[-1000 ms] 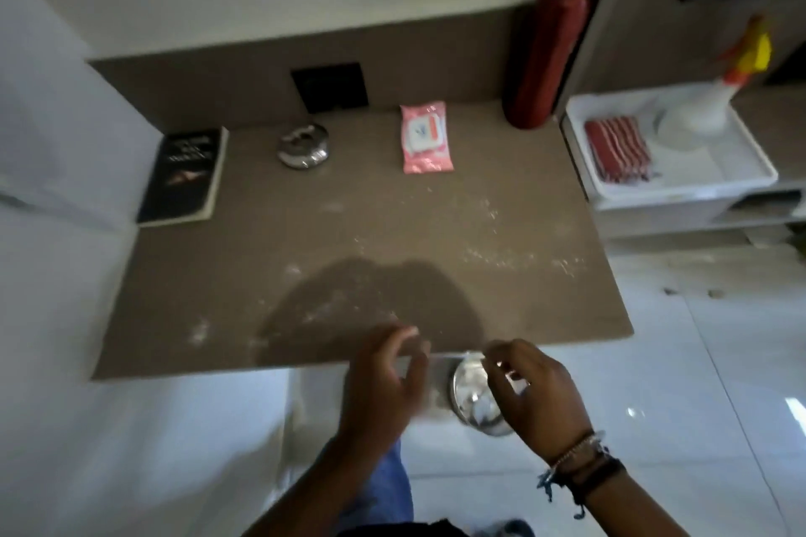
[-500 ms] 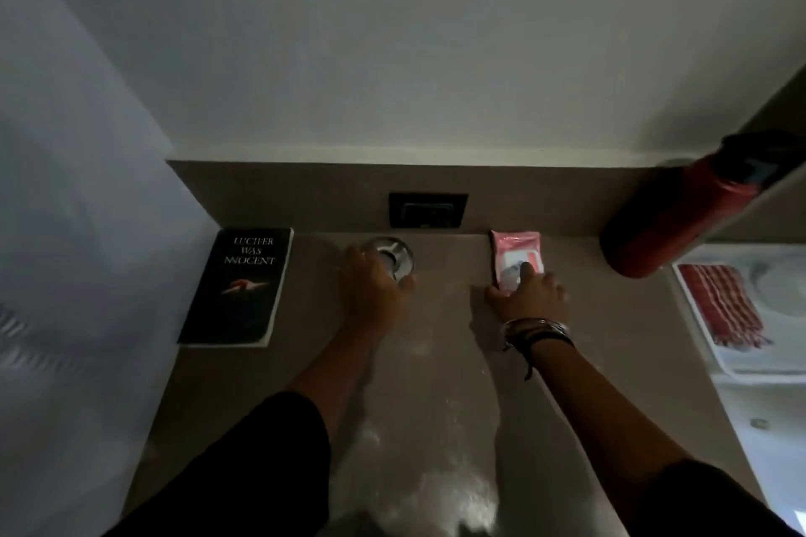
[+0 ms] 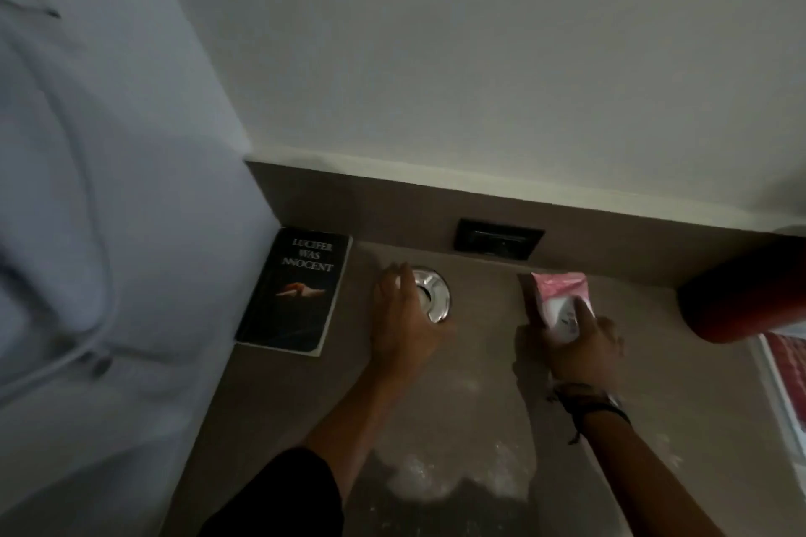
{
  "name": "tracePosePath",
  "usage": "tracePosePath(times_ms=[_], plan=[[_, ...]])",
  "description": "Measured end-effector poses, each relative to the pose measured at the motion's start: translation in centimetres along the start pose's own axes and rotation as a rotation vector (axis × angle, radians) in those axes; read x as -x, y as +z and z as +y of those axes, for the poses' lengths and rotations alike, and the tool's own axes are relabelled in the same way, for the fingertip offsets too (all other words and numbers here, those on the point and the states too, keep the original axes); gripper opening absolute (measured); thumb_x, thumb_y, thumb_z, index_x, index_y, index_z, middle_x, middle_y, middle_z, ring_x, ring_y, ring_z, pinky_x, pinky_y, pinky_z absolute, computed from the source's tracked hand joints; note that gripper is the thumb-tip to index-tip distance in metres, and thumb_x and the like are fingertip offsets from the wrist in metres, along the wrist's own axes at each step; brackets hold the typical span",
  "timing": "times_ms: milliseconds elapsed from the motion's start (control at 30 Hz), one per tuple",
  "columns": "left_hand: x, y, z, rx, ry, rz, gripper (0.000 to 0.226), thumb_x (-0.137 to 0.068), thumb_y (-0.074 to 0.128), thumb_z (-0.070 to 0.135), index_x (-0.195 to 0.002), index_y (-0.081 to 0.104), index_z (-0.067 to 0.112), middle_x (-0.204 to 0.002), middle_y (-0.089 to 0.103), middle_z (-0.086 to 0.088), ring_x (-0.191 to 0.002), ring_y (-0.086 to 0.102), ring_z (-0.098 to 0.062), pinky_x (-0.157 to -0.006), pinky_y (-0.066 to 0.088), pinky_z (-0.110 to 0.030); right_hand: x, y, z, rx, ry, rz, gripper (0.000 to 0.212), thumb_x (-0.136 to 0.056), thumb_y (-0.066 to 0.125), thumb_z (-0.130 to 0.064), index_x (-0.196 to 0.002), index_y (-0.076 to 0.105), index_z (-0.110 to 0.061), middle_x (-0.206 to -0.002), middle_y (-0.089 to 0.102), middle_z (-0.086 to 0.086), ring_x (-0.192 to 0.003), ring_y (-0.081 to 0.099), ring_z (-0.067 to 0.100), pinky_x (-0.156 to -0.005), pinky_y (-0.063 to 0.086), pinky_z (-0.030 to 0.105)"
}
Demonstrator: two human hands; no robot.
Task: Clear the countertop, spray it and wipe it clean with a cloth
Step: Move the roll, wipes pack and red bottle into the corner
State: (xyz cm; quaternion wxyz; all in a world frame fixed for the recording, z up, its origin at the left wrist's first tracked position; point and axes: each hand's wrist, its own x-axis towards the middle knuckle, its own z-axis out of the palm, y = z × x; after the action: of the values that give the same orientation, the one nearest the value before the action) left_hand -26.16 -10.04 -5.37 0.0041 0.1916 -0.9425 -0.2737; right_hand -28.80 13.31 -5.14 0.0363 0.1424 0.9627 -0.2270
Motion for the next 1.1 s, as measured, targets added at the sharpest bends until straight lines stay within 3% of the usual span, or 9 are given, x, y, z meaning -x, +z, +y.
tracePosePath(times_ms=[100, 200, 367, 467, 600, 767, 933, 1033, 1100], plan=[[2.2, -3.0, -3.5, 0.038, -0.068, 0.133, 0.109, -0.061, 0.080, 0.052, -0.150, 0.032, 0.011, -0.144, 0.044, -0.018, -0.134, 0.041, -0.037, -0.109, 0.041, -0.048, 3.1, 1.2, -3.0, -0.067, -0.369, -0.015, 0.070, -0.071, 0.085, -0.032, -0.132, 0.059, -0.010, -0.112, 0.062, 0.022, -0.095, 0.060, 0.040, -0.080, 0.052, 0.047], [2.9, -5.7, -7.2, 0.002, -0.200, 0.237, 0.104, -0.059, 0.080, 0.049, -0.146, 0.040, 0.008, -0.137, 0.049, -0.020, -0.127, 0.046, -0.038, -0.106, 0.043, -0.048, 4.1, 2.9, -8.6, -0.123, -0.709, -0.153, 0.067, -0.073, 0.081, -0.041, -0.131, 0.061, -0.013, -0.116, 0.065, 0.012, -0.099, 0.061, 0.029, -0.085, 0.052, 0.039], [3.1, -7.3, -10.7, -0.026, -0.327, 0.276, 0.105, -0.066, 0.075, 0.056, -0.149, 0.035, 0.006, -0.142, 0.046, -0.023, -0.130, 0.046, -0.039, -0.104, 0.046, -0.046, 2.5, 6.6, -19.1, -0.078, -0.997, -0.296, 0.065, -0.074, 0.081, -0.042, -0.129, 0.062, -0.013, -0.123, 0.065, 0.013, -0.105, 0.063, 0.031, -0.091, 0.051, 0.037], [2.7, -6.7, -11.5, 0.009, -0.360, 0.268, 0.104, -0.065, 0.075, 0.054, -0.148, 0.038, 0.005, -0.148, 0.043, -0.023, -0.136, 0.043, -0.038, -0.109, 0.044, -0.045, 1.1, 8.9, -23.3, -0.002, -1.059, -0.382, 0.063, -0.074, 0.080, -0.032, -0.130, 0.061, -0.012, -0.125, 0.064, 0.018, -0.108, 0.061, 0.037, -0.093, 0.051, 0.040], [2.4, -5.1, -12.1, 0.010, -0.281, 0.312, 0.070, -0.076, 0.081, 0.035, -0.132, 0.058, -0.001, -0.149, 0.043, -0.031, -0.144, 0.036, -0.043, -0.114, 0.038, -0.053, 0.3, 12.2, -26.0, 0.071, -1.058, -0.448, 0.061, -0.079, 0.075, -0.030, -0.136, 0.056, -0.016, -0.134, 0.058, 0.015, -0.121, 0.054, 0.035, -0.102, 0.044, 0.038], [1.8, -4.5, -13.2, -0.018, -0.191, 0.354, 0.048, -0.087, 0.076, 0.026, -0.125, 0.063, 0.000, -0.148, 0.048, -0.025, -0.146, 0.033, -0.041, -0.116, 0.036, -0.054, 0.0, 15.3, -27.5, 0.062, -1.062, -0.526, 0.063, -0.087, 0.071, -0.029, -0.144, 0.047, -0.018, -0.158, 0.029, 0.018, -0.146, 0.028, 0.031, -0.118, 0.020, 0.033], [1.5, -4.5, -13.4, -0.065, -0.199, 0.291, 0.054, -0.093, 0.068, 0.034, -0.136, 0.057, 0.004, -0.153, 0.042, -0.023, -0.149, 0.028, -0.038, -0.121, 0.028, -0.050, 0.6, 15.9, -27.2, 0.259, -1.240, -0.302, 0.060, -0.094, 0.057, -0.040, -0.147, 0.042, -0.018, -0.164, 0.011, 0.013, -0.151, 0.011, 0.032, -0.122, 0.005, 0.047], [1.8, -4.9, -12.6, -0.082, -0.187, 0.326, 0.053, -0.092, 0.067, 0.036, -0.133, 0.059, 0.003, -0.152, 0.043, -0.025, -0.148, 0.030, -0.039, -0.121, 0.027, -0.051, 1.7, 13.8, -26.4, 0.236, -1.222, -0.229, 0.058, -0.094, 0.053, -0.042, -0.146, 0.043, -0.018, -0.164, 0.013, 0.014, -0.150, 0.014, 0.034, -0.120, 0.010, 0.056], [2.3, -4.6, -11.9, -0.123, -0.101, 0.402, 0.049, -0.091, 0.068, 0.032, -0.129, 0.061, 0.001, -0.145, 0.048, -0.029, -0.142, 0.038, -0.042, -0.117, 0.032, -0.056, 2.4, 11.2, -24.8, 0.049, -1.181, -0.173, 0.045, -0.092, 0.059, -0.028, -0.133, 0.058, -0.011, -0.153, 0.039, 0.020, -0.140, 0.036, 0.038, -0.113, 0.027, 0.057]])
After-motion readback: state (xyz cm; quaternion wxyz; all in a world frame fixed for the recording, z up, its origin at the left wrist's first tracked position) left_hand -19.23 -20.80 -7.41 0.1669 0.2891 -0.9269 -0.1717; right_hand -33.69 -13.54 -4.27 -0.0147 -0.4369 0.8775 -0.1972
